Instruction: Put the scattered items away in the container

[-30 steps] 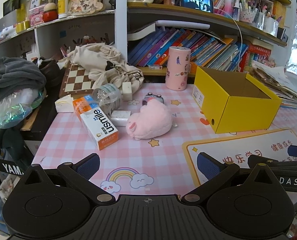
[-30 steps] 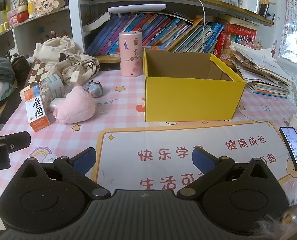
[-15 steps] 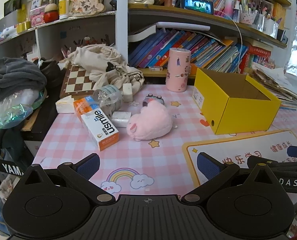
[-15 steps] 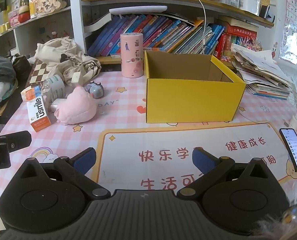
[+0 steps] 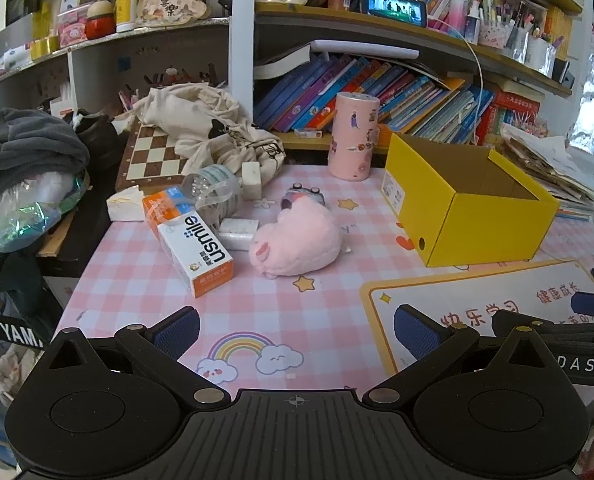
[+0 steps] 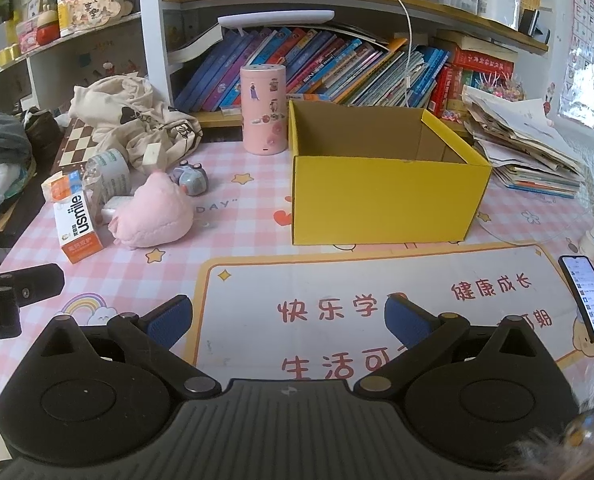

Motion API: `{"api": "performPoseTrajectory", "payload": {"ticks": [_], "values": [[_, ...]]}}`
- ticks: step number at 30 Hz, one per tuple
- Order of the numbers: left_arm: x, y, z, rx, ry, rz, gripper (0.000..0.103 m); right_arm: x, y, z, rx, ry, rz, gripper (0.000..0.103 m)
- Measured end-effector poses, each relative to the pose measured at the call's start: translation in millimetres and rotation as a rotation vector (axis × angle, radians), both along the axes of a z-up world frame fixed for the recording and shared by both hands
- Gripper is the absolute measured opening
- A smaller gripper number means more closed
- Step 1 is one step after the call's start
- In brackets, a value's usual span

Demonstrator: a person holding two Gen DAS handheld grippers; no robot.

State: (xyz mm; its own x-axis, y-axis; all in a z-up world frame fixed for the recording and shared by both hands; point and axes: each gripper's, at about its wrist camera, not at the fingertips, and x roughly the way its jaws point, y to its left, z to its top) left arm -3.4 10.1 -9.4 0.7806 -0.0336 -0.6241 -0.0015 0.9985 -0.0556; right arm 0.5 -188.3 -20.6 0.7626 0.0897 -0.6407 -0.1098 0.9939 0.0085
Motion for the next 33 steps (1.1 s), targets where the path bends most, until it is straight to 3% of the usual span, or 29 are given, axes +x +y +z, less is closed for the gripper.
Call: {"api": "performPoseTrajectory", "payload": {"ticks": [15, 33], "values": [[-2, -4, 0, -0.006, -0.007, -0.031, 0.103, 0, 1, -2, 0.032, 0.007, 0.036, 0.103], [4, 17, 0, -0.035, -0.051, 0.009, 0.103, 15, 21, 1, 0.078, 0.009, 0.13, 0.103]]}}
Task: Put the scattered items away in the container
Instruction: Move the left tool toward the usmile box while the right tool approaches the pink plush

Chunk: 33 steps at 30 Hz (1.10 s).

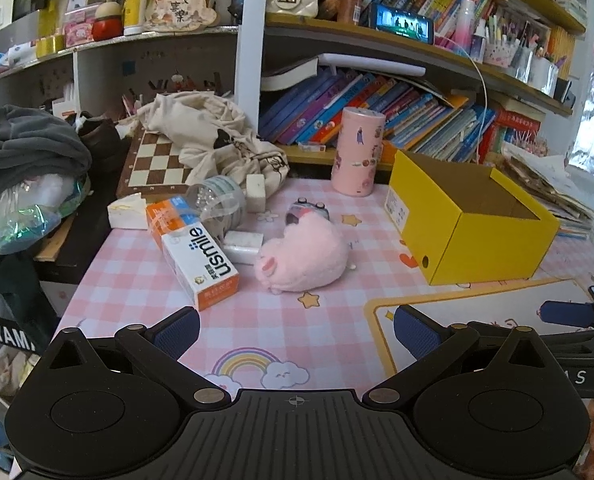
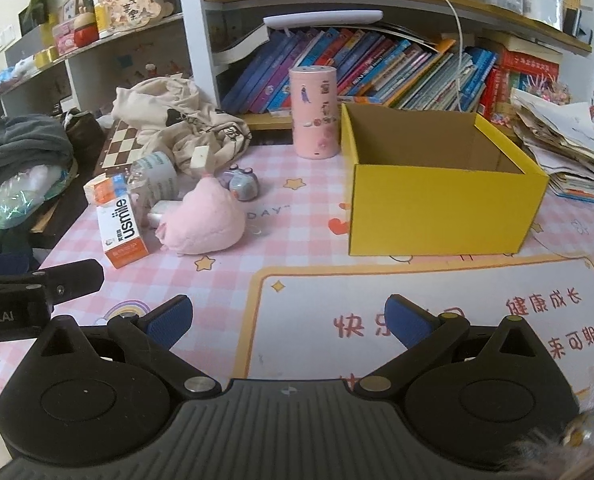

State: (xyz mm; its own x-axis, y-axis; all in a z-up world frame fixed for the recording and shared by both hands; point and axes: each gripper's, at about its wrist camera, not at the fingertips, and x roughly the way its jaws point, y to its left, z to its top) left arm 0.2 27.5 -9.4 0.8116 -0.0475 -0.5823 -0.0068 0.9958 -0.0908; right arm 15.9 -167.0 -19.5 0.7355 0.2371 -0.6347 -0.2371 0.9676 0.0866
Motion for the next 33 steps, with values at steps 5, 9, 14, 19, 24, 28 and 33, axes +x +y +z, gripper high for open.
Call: {"api": "performPoseTrajectory", "payload": {"ticks": [5, 9, 14, 19, 24, 28, 33], "values": [[-2, 13, -4, -0.058, -0.009, -0.011, 0.103, 3, 11, -1, -0.002, 0.006, 0.027, 0.103], [-3, 24, -7, -0.095, -0.003, 0.007, 0.103, 5, 23, -2, -0.025, 0.013, 0.055, 0.103], [-2, 31, -9, -0.114, 0.006, 0.04, 0.103, 9, 32, -3, -0.041, 0.02, 0.088, 0.103], [3, 36, -12, -0.105, 0.022, 0.092, 0.103, 16, 39, -7, -0.053, 0.027, 0.121, 0.103], [12, 46, -16, -0.116, 0.044, 0.157, 0.103, 31, 42, -12, -0.049, 0.037, 0.144, 0.103], [22, 52, -18, -0.111, 0.055, 0.201, 0.103, 48, 45, -15, -0.041, 0.049, 0.16, 0.103], [41, 59, -25, -0.148, 0.092, 0.227, 0.103, 67, 52, -17, -0.061, 0.038, 0.21, 0.103]]}}
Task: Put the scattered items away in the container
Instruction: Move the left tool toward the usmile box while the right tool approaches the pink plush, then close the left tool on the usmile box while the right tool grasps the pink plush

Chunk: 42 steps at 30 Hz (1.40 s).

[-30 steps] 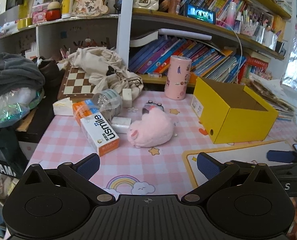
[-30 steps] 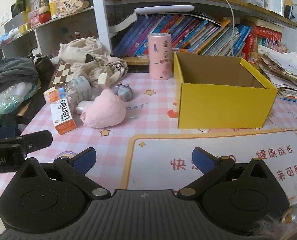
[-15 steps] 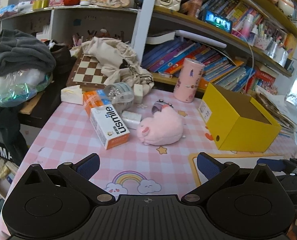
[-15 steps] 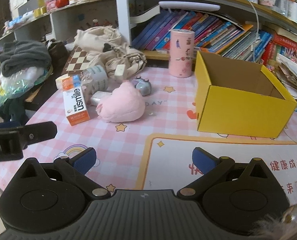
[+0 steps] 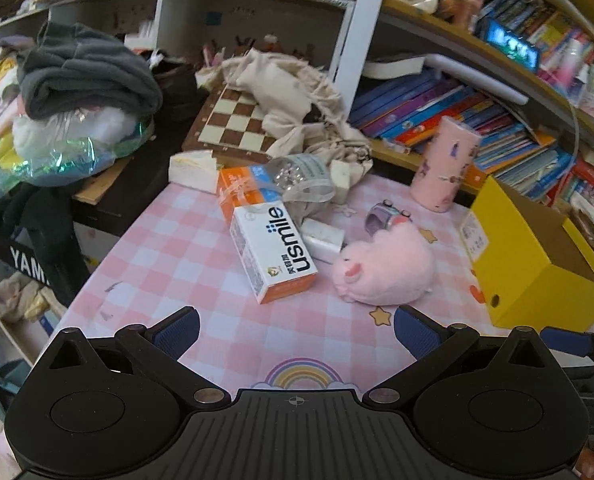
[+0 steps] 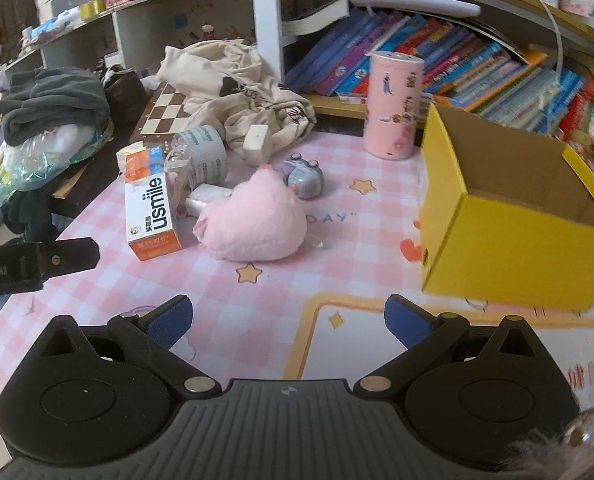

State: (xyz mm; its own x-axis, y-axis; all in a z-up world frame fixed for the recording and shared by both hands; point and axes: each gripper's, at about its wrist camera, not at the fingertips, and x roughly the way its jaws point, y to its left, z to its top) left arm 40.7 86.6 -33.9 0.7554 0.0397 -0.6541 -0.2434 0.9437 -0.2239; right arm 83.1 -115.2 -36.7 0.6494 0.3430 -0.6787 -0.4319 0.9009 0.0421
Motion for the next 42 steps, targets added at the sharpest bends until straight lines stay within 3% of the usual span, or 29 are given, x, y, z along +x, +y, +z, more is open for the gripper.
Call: {"api": "performPoseTrajectory", "payload": {"ticks": [4, 17, 29, 36, 39, 42], "values": [[15, 4, -4, -0.035, 0.008, 0.005, 0.103, 16, 8, -4, -0.012, -0.003, 0.052, 0.103], [82, 16, -14, 0.001, 0.049, 0.062, 0.103, 80, 39, -20, -0.026, 0.002, 0.154, 0.103], [125, 19, -40, 0.026, 0.104, 0.103, 0.102, 109, 61, -38, -0.048, 0.026, 0.228, 0.103], [132, 20, -60, 0.067, 0.192, 0.099, 0.089, 119, 71, -45, -0.054, 0.014, 0.257, 0.103], [128, 22, -63, 0.065, 0.19, 0.094, 0.085, 120, 77, -47, -0.065, 0.009, 0.281, 0.102], [123, 21, -62, 0.066, 0.182, 0.078, 0.074, 118, 80, -49, -0.092, -0.003, 0.296, 0.097]]}}
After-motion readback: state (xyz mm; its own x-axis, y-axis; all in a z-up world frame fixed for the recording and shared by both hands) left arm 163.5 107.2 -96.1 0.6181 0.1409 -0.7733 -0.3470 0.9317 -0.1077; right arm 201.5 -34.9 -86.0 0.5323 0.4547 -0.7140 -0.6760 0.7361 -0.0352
